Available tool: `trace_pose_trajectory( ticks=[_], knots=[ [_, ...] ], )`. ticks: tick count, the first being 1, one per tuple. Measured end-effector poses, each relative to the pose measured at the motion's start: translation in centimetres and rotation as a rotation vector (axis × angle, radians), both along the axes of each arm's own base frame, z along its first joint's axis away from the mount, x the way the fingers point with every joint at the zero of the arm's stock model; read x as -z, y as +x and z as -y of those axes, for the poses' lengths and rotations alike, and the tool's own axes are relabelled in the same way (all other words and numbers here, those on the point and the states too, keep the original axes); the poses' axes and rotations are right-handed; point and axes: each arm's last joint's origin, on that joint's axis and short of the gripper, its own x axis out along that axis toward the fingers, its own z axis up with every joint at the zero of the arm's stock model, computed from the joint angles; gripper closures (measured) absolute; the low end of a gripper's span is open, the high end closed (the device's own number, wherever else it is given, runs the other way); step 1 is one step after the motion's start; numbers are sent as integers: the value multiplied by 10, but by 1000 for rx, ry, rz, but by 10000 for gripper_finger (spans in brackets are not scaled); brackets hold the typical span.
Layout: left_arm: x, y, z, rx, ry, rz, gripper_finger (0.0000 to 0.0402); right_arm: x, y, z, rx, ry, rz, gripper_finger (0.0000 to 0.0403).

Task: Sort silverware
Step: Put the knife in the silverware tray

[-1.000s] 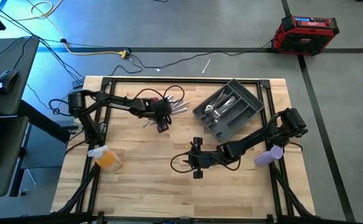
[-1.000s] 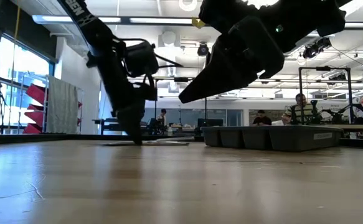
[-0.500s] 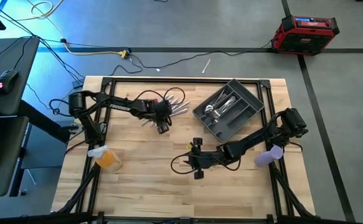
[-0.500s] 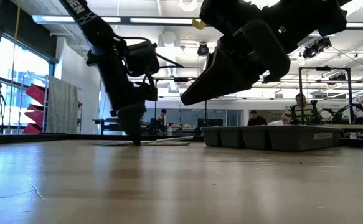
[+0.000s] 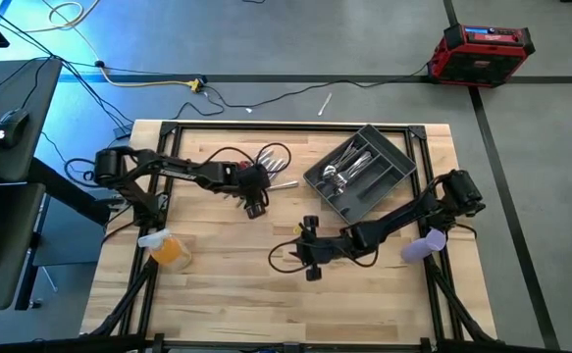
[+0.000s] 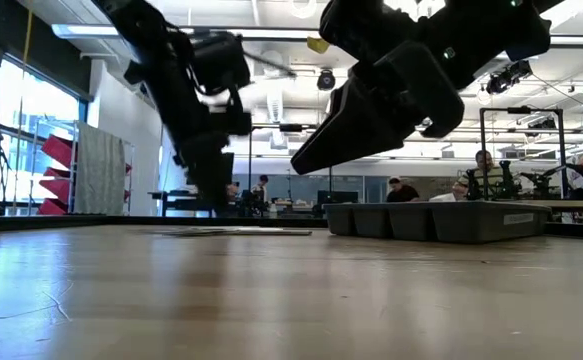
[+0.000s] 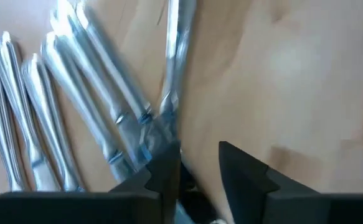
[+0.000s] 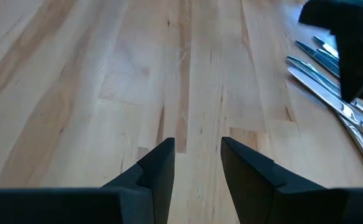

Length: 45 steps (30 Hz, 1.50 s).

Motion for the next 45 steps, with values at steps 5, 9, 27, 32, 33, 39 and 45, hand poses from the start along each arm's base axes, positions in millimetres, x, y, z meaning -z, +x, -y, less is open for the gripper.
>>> trace_pose_trajectory(
  ticks=[5,9,27,32,33,39,45],
  knots=[
    [18,1,-6,-31,-17,-65,220,0,0,0,1,2,0,285],
    [27,1,-5,-64,-28,-106,188,0,0,0,-3,3,-4,285],
    [24,0,1,-123,5,-176,398,0,0,0,-6,3,-6,285],
    [6,0,8,-100,17,-181,400,0,0,1,5,-5,-3,285],
    [3,1,10,-96,21,-165,400,0,0,2,5,-8,-3,285],
    [2,3,28,-53,5,-160,400,0,1,5,17,-4,2,285],
    [1,4,37,-30,64,-161,398,0,4,11,52,17,8,285]
  ],
)
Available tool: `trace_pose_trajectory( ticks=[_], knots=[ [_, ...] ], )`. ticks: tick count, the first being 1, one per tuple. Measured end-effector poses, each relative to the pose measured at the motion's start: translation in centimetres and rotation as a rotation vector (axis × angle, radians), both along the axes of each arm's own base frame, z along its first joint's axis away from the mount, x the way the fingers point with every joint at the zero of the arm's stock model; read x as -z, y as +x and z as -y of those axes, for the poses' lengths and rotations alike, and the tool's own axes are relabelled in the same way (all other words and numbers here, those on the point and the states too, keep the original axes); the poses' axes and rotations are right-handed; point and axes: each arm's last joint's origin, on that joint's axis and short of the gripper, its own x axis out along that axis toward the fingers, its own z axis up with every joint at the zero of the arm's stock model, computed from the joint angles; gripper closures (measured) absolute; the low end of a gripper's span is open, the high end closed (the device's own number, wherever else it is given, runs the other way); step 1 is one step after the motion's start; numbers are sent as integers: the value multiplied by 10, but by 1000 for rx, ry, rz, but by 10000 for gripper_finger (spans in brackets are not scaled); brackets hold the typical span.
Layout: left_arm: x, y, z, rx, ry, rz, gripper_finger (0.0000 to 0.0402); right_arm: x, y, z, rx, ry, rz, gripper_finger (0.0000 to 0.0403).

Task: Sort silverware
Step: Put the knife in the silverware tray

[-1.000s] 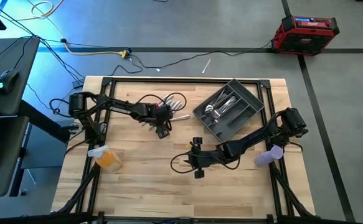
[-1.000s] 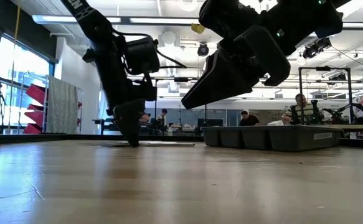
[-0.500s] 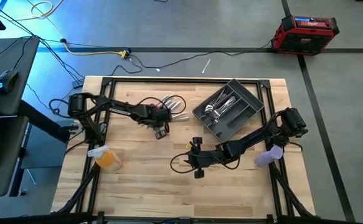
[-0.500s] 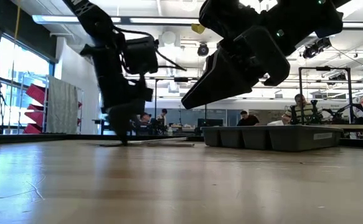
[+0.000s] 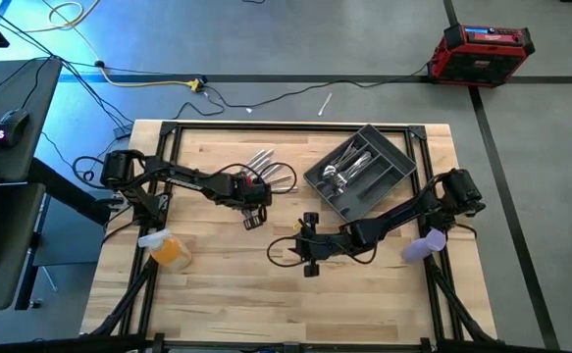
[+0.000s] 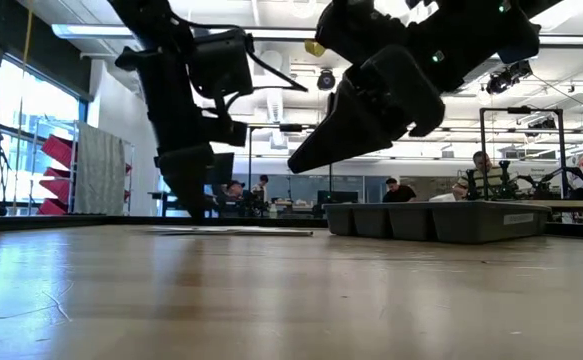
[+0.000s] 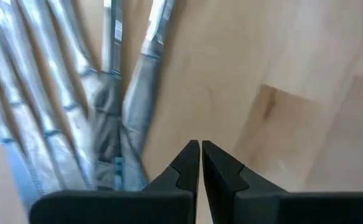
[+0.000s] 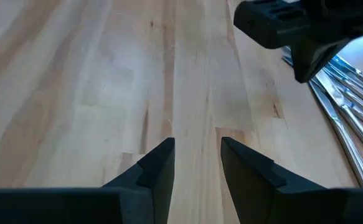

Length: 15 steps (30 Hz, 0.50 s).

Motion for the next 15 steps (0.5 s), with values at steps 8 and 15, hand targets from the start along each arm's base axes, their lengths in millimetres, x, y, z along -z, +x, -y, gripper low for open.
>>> trace_pose_trajectory(
  ticks=[8,15],
  knots=[
    [-3,4,-31,30,50,44,314,0,2,6,12,9,-1,285],
    [3,12,-68,75,-31,161,276,0,2,6,21,26,0,285]
  ],
)
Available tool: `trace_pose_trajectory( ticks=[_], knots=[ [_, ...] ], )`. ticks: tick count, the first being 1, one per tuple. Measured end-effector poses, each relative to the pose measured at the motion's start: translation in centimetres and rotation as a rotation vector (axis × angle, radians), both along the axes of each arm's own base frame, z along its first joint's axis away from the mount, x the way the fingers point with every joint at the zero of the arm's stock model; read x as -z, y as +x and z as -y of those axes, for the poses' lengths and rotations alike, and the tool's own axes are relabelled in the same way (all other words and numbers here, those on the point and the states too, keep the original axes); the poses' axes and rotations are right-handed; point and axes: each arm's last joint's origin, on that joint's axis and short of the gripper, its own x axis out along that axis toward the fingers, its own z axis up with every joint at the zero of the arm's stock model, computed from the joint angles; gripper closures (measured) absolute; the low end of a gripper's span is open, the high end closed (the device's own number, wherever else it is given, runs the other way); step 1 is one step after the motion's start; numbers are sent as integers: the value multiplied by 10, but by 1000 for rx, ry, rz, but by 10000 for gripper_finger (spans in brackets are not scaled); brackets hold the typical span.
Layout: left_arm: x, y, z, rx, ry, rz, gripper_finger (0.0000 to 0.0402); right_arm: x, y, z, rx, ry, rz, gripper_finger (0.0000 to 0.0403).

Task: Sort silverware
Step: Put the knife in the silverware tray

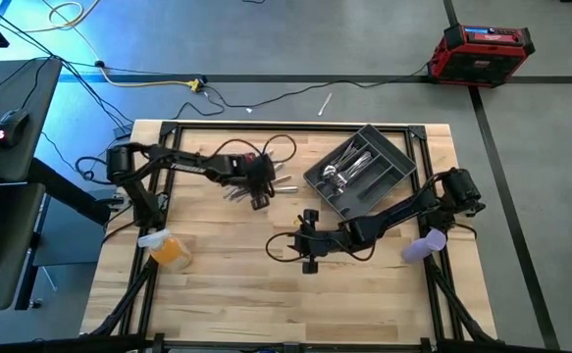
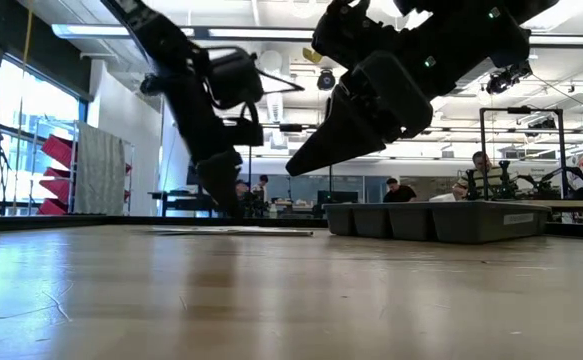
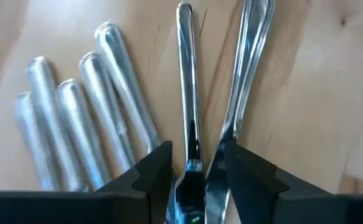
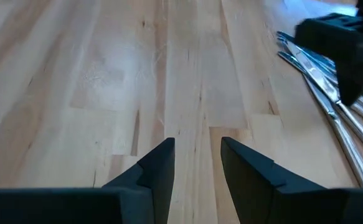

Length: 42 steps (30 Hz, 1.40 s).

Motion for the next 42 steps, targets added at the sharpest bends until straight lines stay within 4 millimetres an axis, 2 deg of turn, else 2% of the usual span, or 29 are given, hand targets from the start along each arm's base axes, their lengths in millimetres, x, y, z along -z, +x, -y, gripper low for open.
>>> trace_pose_trajectory(
  ticks=[4,7,11,15,22,27,31,34,36,42],
  knots=[
    [11,3,-7,-3,-32,4,297,0,0,0,-1,-1,-1,285],
    [16,4,-3,9,-77,-3,325,0,0,0,-1,-1,-1,285],
    [18,7,12,37,-211,7,365,0,0,0,-3,-2,-5,285],
    [12,10,38,101,-315,32,396,1,0,0,-2,-2,-8,285],
    [-2,12,64,130,-239,58,399,4,1,1,-54,54,-36,285],
    [-1,13,78,165,-275,58,401,17,4,6,-138,165,-99,285],
    [-2,15,103,229,-295,60,401,28,2,3,-198,242,-172,285],
    [-2,14,124,267,-301,57,401,34,0,2,-157,303,-225,285],
    [0,14,135,262,-283,61,401,38,0,6,-61,355,-235,285],
    [18,20,150,216,-285,63,401,40,7,32,249,518,-193,285]
  ],
)
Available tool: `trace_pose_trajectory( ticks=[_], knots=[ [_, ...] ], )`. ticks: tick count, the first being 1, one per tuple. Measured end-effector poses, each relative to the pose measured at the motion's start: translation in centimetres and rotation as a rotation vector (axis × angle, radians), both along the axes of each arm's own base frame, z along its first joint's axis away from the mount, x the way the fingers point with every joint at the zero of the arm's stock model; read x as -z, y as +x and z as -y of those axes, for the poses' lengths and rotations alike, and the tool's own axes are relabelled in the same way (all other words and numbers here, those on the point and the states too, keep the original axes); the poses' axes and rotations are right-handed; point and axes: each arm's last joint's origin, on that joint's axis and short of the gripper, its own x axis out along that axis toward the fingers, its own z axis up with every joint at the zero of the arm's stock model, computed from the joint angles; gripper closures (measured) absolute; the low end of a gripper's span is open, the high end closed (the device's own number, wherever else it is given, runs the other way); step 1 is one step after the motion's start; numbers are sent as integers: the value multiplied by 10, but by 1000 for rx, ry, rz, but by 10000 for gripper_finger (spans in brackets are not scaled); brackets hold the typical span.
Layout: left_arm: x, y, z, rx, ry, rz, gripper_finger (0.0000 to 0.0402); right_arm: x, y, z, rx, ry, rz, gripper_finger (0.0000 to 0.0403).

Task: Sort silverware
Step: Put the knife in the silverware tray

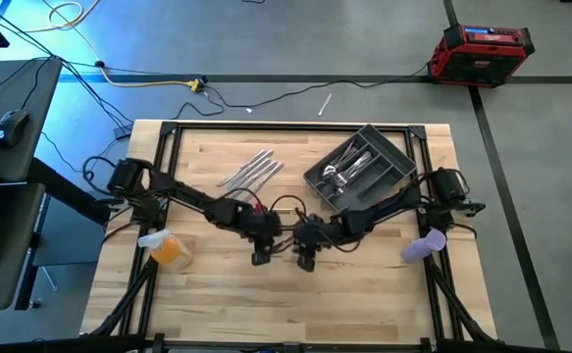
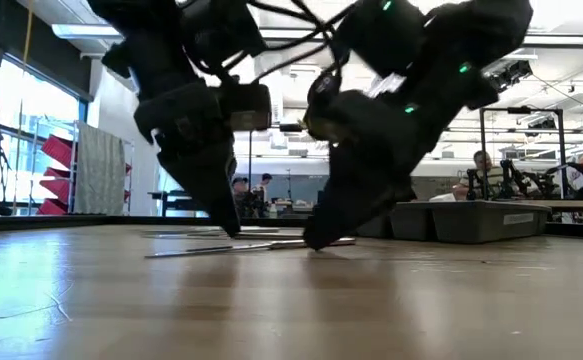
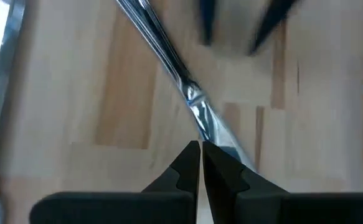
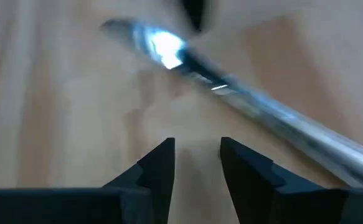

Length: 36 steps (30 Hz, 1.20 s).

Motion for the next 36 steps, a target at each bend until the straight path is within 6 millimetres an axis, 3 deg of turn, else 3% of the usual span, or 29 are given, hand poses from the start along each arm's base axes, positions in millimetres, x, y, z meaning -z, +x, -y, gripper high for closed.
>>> trace_pose_trajectory(
  ticks=[6,13,19,24,36],
  knots=[
    [10,6,12,-18,-47,34,402,10,9,24,119,74,16,285],
    [0,9,32,49,-79,138,401,6,14,25,71,134,86,285],
    [7,8,31,17,-12,115,401,-9,2,25,65,129,-7,285],
    [17,10,29,-2,21,100,401,-3,-4,24,20,177,-110,285],
    [42,26,21,8,-18,164,401,25,12,15,-71,344,-21,241]
  ],
)
